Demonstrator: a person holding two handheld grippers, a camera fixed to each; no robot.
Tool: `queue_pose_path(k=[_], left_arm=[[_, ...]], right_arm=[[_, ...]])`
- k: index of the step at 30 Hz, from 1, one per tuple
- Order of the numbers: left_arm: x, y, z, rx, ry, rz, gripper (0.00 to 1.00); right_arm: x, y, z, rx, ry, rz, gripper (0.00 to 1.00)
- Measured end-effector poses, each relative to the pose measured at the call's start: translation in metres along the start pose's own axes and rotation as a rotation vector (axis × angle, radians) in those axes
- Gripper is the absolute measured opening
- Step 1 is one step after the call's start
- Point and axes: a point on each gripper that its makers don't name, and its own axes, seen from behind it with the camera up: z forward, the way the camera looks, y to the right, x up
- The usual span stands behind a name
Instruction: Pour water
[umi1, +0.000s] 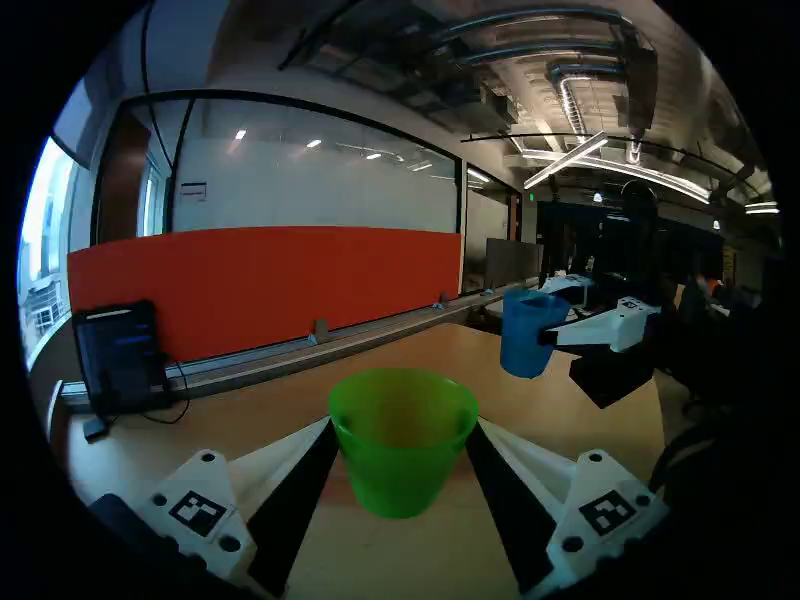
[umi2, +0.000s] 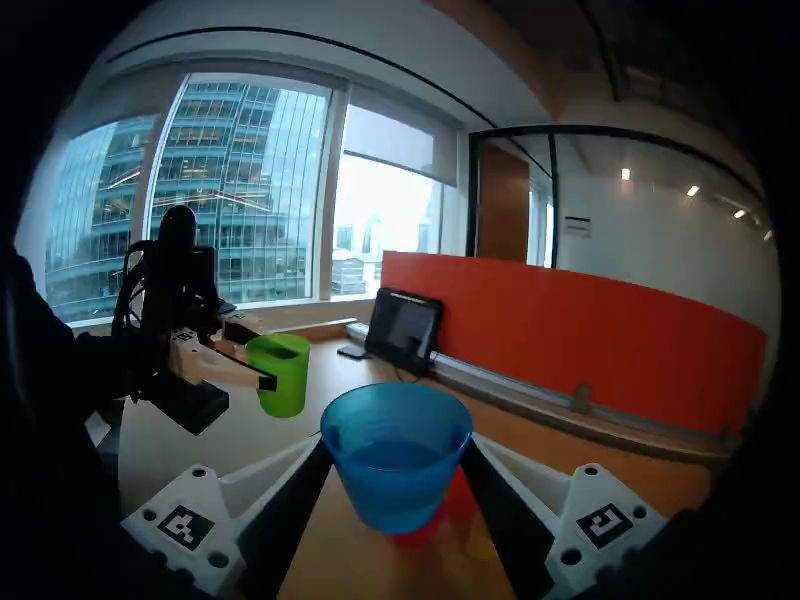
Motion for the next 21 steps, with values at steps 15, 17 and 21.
queue_pose_path(k=[15, 17, 21], left_arm=[[0.019, 0.025, -0.008, -0.034, 0.060, 0.038, 0.86], [0.021, 0.028, -0.008, -0.038, 0.062, 0.045, 0.86], [0.024, 0.034, -0.009, -0.043, 0.073, 0.051, 0.86]], right_arm=[[0.019, 0.000, -0.002, 0.003, 0.029, -0.033, 0.90], [0.023, 0.000, -0.002, 0.004, 0.032, -0.041, 0.90], [0.030, 0.000, -0.003, 0.006, 0.038, -0.059, 0.90]])
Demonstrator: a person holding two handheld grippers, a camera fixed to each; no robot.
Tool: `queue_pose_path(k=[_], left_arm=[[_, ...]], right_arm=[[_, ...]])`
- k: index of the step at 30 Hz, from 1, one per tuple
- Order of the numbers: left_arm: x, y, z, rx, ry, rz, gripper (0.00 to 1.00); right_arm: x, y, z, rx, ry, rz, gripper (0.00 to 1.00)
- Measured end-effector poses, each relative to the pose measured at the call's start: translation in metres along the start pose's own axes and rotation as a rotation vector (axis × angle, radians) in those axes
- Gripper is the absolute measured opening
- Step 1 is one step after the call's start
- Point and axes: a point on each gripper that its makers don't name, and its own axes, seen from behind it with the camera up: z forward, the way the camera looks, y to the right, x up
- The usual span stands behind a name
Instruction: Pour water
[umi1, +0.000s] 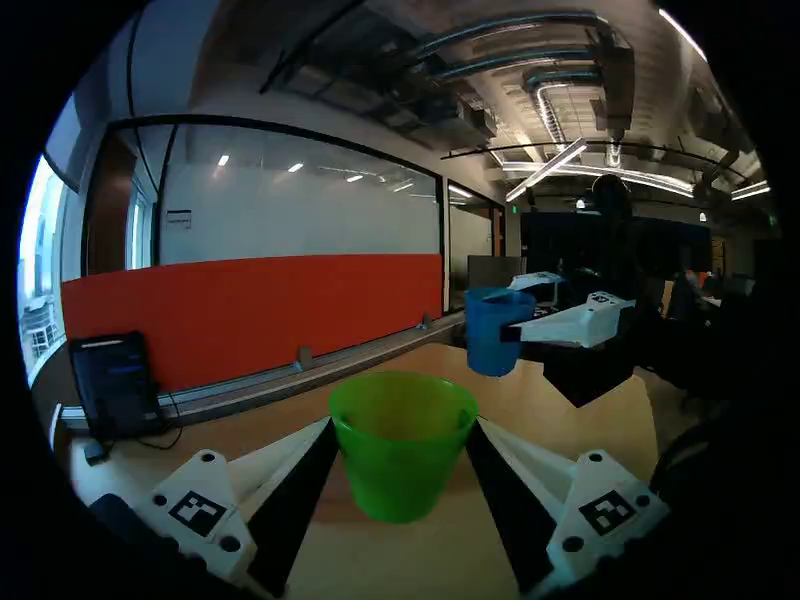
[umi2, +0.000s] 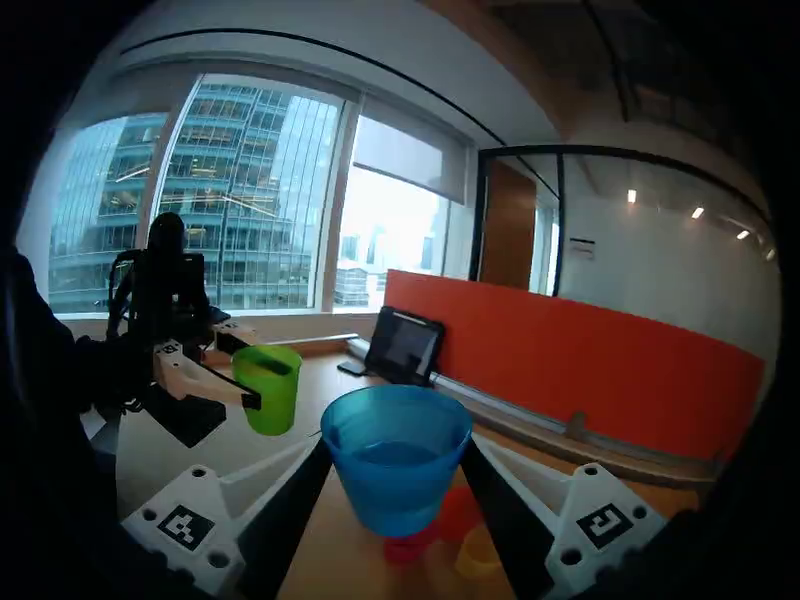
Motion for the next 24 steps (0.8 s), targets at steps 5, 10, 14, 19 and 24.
queue_pose_path(k=[5, 10, 14, 19, 24], left_arm=[[0.001, 0.005, 0.001, -0.006, 0.005, -0.002, 0.86], [0.003, 0.010, 0.002, -0.017, 0.012, -0.004, 0.86], [0.003, 0.015, 0.004, -0.026, 0.016, -0.005, 0.86], [0.002, 0.020, 0.006, -0.037, 0.016, -0.006, 0.86], [0.002, 0.024, 0.008, -0.044, 0.020, -0.006, 0.86]], right_arm=[[0.011, 0.000, 0.002, 0.005, 0.009, -0.037, 0.90], [0.021, -0.001, 0.005, 0.015, 0.018, -0.089, 0.90], [0.031, 0.000, 0.007, 0.015, 0.028, -0.138, 0.90], [0.042, 0.005, 0.012, 0.001, 0.045, -0.211, 0.90], [0.054, 0.008, 0.016, -0.013, 0.056, -0.304, 0.90]])
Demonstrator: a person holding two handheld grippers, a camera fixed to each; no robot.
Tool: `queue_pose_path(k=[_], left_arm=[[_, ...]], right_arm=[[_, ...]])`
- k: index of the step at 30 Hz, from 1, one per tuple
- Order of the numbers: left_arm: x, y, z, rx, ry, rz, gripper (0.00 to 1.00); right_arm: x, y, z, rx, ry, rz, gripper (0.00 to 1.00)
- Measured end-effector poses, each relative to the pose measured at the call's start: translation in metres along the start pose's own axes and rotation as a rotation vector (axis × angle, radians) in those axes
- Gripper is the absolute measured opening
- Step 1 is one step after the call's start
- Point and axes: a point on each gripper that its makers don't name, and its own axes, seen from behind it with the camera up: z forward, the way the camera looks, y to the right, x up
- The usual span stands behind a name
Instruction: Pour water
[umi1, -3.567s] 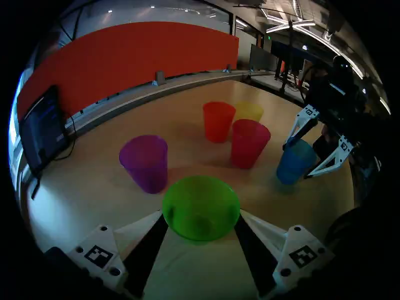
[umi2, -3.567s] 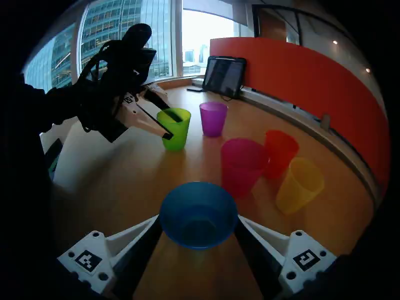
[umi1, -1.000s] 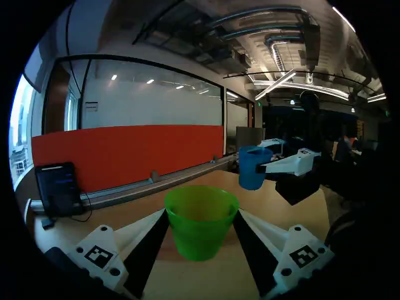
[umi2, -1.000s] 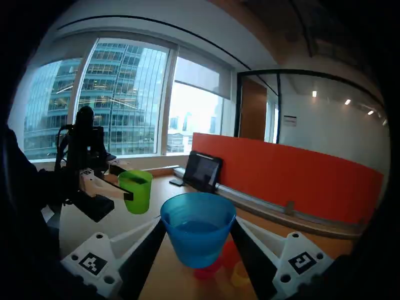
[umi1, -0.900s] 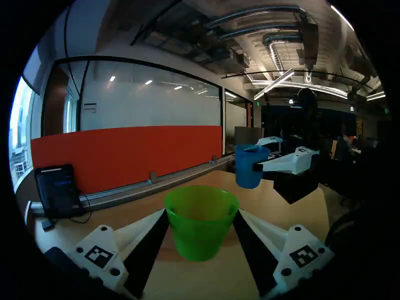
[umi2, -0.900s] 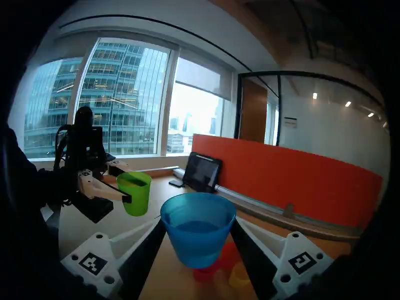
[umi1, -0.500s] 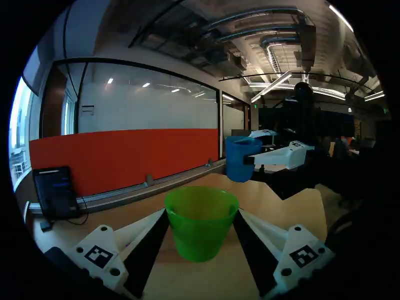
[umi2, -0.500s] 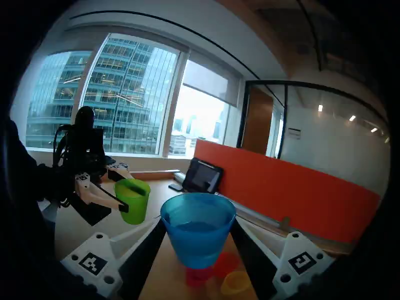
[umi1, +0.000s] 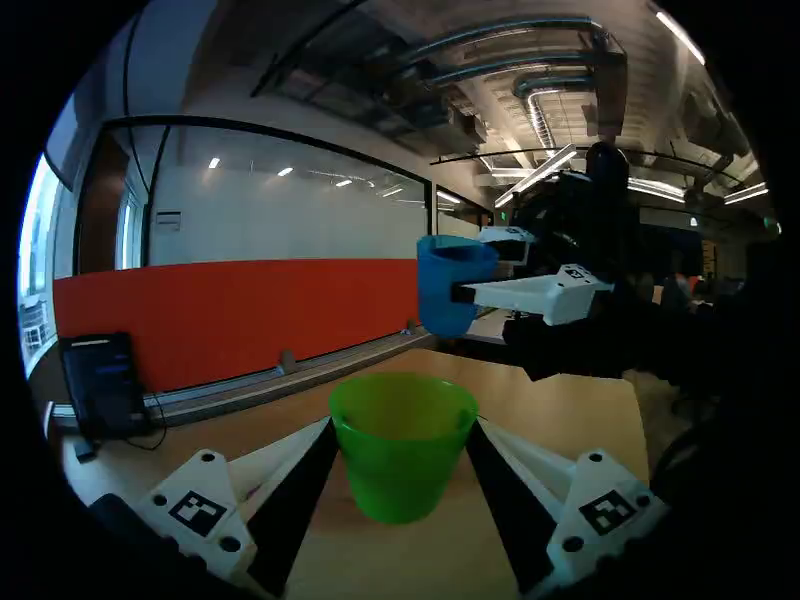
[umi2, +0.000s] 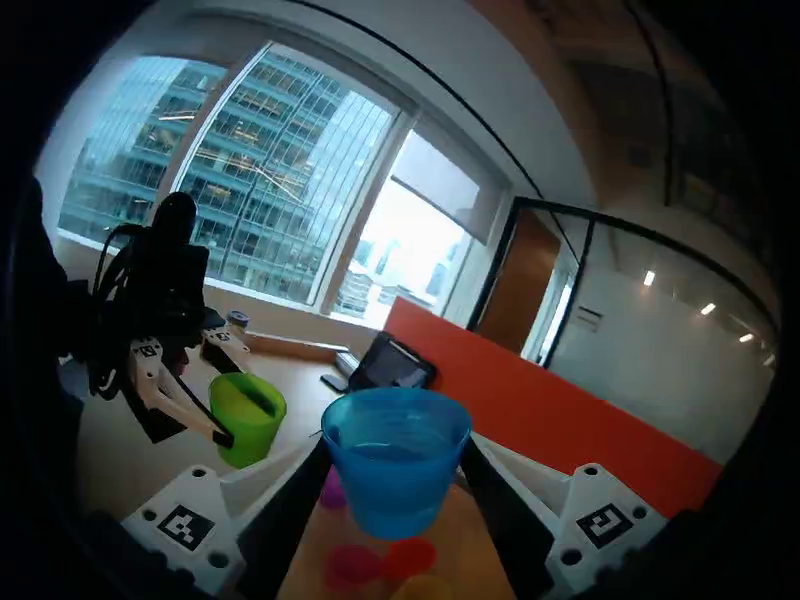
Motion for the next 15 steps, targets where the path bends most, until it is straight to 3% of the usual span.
queue_pose_path(k=[15], left_arm=[[0.002, 0.019, 0.007, -0.037, 0.007, 0.005, 0.86]], right_arm=[[0.046, 0.013, 0.013, -0.016, 0.043, -0.261, 0.90]])
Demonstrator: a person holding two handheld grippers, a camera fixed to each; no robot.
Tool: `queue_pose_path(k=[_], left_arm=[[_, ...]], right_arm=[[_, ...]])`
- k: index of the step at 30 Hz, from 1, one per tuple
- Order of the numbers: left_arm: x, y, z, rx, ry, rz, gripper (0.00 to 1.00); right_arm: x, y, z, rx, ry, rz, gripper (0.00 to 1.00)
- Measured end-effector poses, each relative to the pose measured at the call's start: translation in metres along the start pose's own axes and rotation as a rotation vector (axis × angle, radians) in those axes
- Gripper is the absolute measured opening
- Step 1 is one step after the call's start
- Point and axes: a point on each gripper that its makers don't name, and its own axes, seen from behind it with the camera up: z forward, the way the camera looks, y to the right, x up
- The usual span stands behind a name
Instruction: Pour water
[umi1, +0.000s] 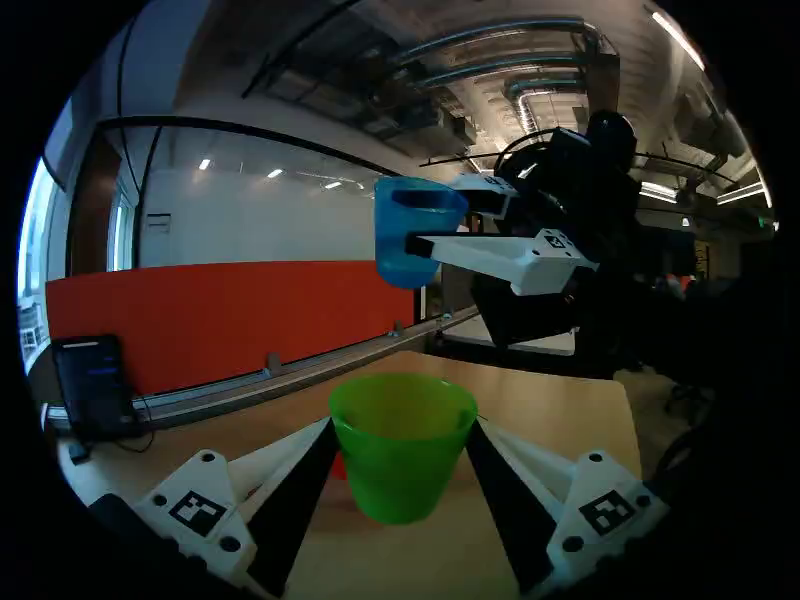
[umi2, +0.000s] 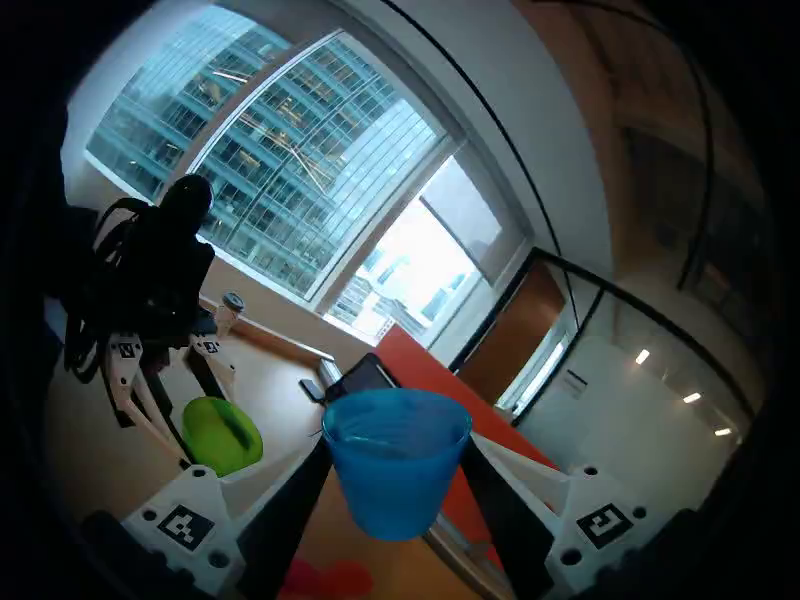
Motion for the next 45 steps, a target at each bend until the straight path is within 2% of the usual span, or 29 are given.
queue_pose_path(k=[11, 26, 45], left_arm=[[0.002, 0.010, 0.004, -0.024, 0.007, 0.007, 0.86], [0.003, 0.013, 0.007, -0.033, 0.005, 0.013, 0.86], [-0.002, 0.008, 0.009, -0.032, -0.001, 0.003, 0.86]], right_arm=[[0.017, 0.011, 0.010, -0.012, 0.012, -0.195, 0.90], [0.031, 0.017, 0.022, -0.025, 0.007, -0.419, 0.89], [0.041, 0.036, 0.025, -0.062, 0.019, -0.526, 0.89]])
